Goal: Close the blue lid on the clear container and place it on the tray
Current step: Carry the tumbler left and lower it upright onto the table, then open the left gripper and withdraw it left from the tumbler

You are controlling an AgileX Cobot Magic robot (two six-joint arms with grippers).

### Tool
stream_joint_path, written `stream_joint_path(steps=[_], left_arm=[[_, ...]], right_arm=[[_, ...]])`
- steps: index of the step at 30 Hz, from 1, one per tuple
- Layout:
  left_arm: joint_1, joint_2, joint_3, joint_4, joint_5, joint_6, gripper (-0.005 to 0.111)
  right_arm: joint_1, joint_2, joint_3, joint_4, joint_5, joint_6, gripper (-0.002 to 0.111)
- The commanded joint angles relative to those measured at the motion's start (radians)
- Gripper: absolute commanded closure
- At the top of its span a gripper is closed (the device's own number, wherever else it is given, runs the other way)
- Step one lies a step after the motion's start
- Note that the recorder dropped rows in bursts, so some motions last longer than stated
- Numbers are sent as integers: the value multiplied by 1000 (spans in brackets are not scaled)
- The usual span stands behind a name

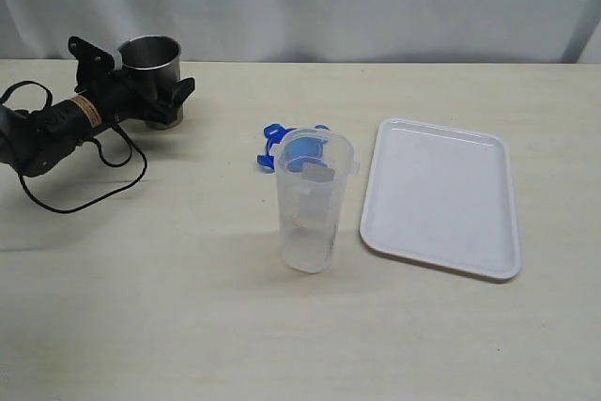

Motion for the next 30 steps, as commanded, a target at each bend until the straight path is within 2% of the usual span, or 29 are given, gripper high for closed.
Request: stream_joint_path(steps=[1, 21, 27, 30], left_arm=[[0, -7, 6, 14, -29, 5, 21], [0, -7, 6, 14, -29, -2, 21], [0, -7, 25, 22, -71, -2, 8], [0, -7, 25, 22, -73, -5, 8]], right_arm=[[-3, -5, -3, -3, -14, -2, 104], [-3, -5, -3, -3, -14, -2, 104], [-3, -5, -3, -3, -14, -2, 104], [-3, -5, -3, -3, -14, -2, 104]])
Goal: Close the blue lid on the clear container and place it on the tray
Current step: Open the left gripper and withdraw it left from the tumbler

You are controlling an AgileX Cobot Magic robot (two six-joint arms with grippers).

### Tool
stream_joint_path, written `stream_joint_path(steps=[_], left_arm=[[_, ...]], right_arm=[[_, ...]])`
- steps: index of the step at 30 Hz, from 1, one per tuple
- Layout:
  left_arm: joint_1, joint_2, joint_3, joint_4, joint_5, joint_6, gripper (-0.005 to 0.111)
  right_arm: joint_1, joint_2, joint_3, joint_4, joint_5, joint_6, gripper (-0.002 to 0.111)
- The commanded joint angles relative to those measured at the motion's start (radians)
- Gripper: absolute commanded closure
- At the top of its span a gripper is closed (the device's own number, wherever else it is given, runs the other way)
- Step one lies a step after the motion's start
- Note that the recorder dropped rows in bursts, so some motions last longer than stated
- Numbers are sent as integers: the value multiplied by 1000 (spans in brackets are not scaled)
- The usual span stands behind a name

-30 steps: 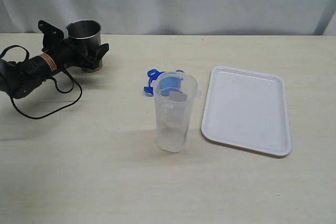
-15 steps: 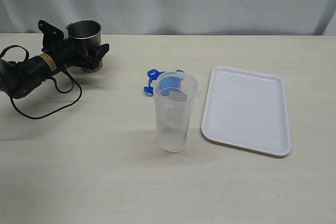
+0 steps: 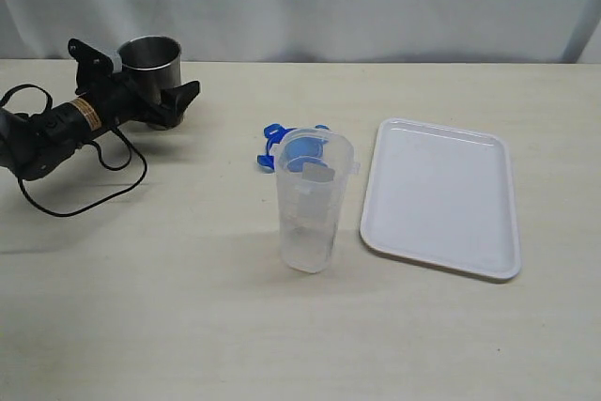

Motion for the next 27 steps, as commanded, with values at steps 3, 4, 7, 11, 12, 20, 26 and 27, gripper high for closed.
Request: stream_joint_path(steps=[3, 4, 7, 11, 12, 20, 26, 27], left_arm=[[0, -7, 6, 5, -25, -7, 8], [0, -7, 6, 5, -25, -7, 8], [0, -7, 6, 8, -25, -9, 8], [6, -13, 6, 64, -18, -29, 8], [7, -13, 6, 88, -18, -40, 8], [62, -17, 6, 165, -54, -116, 8], [89, -17, 6, 210, -60, -120, 8], [91, -17, 6, 219, -71, -120, 8]], right_arm=[[-3, -5, -3, -3, -14, -2, 104], [-3, -5, -3, -3, -14, -2, 104], [-3, -5, -3, -3, -14, -2, 104], [-3, -5, -3, -3, -14, -2, 104], [-3, -5, -3, -3, -14, -2, 104], [-3, -5, -3, -3, -14, -2, 104], [-3, -5, -3, -3, -14, -2, 104], [-3, -5, -3, -3, -14, -2, 104]])
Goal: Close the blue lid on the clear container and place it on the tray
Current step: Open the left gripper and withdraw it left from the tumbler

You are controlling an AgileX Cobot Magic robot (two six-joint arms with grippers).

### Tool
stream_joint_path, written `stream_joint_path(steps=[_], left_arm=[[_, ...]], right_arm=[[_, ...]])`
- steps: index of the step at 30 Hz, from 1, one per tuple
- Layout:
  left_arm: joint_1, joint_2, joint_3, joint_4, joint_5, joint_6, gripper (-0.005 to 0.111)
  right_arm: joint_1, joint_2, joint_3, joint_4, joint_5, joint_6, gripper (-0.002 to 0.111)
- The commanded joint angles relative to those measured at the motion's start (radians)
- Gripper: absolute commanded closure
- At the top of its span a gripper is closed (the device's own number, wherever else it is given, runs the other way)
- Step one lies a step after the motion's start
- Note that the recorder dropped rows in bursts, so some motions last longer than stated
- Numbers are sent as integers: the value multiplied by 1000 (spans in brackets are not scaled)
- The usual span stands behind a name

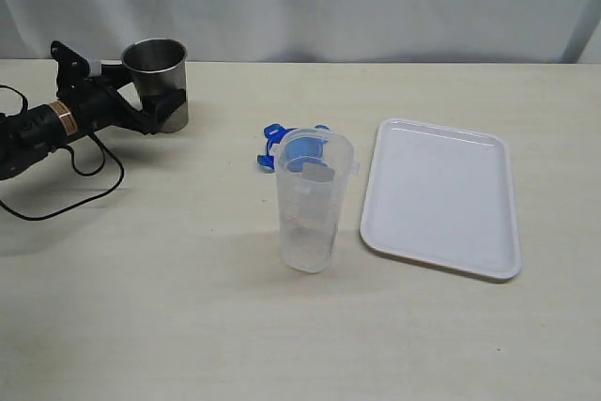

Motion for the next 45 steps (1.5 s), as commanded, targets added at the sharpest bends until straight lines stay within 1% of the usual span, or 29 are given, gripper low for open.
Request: stream_joint_path(steps=[1, 5, 10, 13, 18, 26, 29, 32, 34, 36, 39, 42, 43, 44, 45], left_arm=[[12, -11, 2, 51, -53, -12, 8], [14, -11, 2, 78, -113, -28, 8], [17, -11, 2, 135, -121, -39, 8], [39, -11, 2, 147, -123, -85, 8], [82, -11, 2, 209, -157, -111, 8], [87, -11, 2, 266, -161, -113, 8], [105, -11, 2, 310, -161, -121, 8], [131, -18, 2, 362, -161, -155, 8], [166, -26, 2, 410, -161, -182, 8], [184, -32, 2, 434, -161, -211, 8], [195, -43, 2, 465, -161, -229, 8], [198, -78, 2, 512, -161, -299, 8], [198, -102, 2, 569, -161, -339, 8], [198, -119, 2, 595, -161, -363, 8], [198, -150, 2, 649, -161, -427, 8]], right_arm=[[-3, -5, -3, -3, -14, -2, 104], [-3, -5, -3, -3, -14, -2, 104], [-3, -5, -3, -3, -14, -2, 104], [-3, -5, -3, -3, -14, -2, 104], [-3, -5, -3, -3, -14, -2, 104], [-3, -5, -3, -3, -14, -2, 104], [-3, -5, -3, -3, -14, -2, 104], [-3, -5, -3, -3, -14, -2, 104], [-3, -5, -3, -3, -14, -2, 104], [-3, -5, -3, -3, -14, -2, 104], [-3, -5, -3, -3, -14, -2, 104], [-3, -5, -3, -3, -14, -2, 104], [-3, -5, -3, -3, -14, -2, 104], [-3, -5, -3, -3, -14, -2, 104], [-3, -5, -3, -3, -14, -2, 104]])
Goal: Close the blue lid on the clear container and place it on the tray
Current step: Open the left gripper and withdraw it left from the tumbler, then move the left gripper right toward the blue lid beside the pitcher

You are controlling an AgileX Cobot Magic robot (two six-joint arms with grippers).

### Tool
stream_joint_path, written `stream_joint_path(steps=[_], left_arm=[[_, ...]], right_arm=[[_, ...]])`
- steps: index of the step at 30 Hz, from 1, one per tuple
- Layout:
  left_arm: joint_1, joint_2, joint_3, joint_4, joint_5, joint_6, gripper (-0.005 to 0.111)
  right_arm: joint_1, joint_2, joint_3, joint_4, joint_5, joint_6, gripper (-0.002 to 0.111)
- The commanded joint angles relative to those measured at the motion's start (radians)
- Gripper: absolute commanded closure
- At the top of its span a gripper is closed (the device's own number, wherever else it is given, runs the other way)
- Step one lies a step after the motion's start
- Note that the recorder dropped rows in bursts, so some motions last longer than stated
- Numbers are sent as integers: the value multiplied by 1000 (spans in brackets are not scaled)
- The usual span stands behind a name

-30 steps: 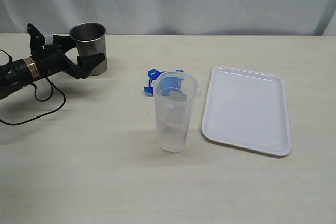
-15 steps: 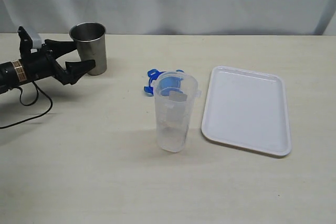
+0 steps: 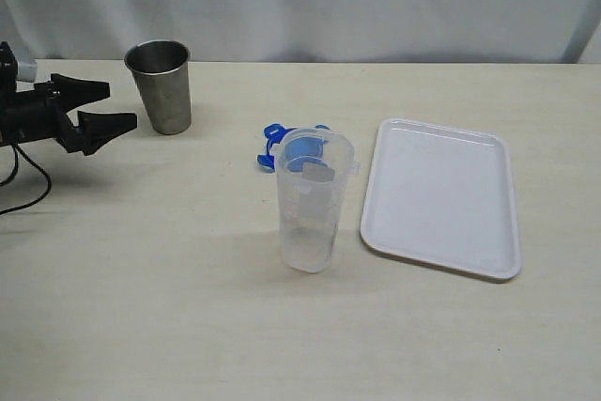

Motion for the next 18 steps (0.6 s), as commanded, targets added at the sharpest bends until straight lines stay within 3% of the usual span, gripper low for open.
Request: stream_joint_path(steps=[1, 5, 12, 18], left_arm=[[0, -94, 2, 137, -12, -150, 8], [0, -202, 32, 218, -12, -301, 8], [-2, -462, 286, 76, -12, -270, 8], [-81, -609, 449, -94, -12, -307, 8]], right_arm=[[-3, -5, -3, -3, -14, -2, 104], [-3, -5, -3, -3, -14, -2, 104], [-3, -5, -3, -3, -14, -2, 104], [-3, -5, -3, -3, -14, -2, 104]])
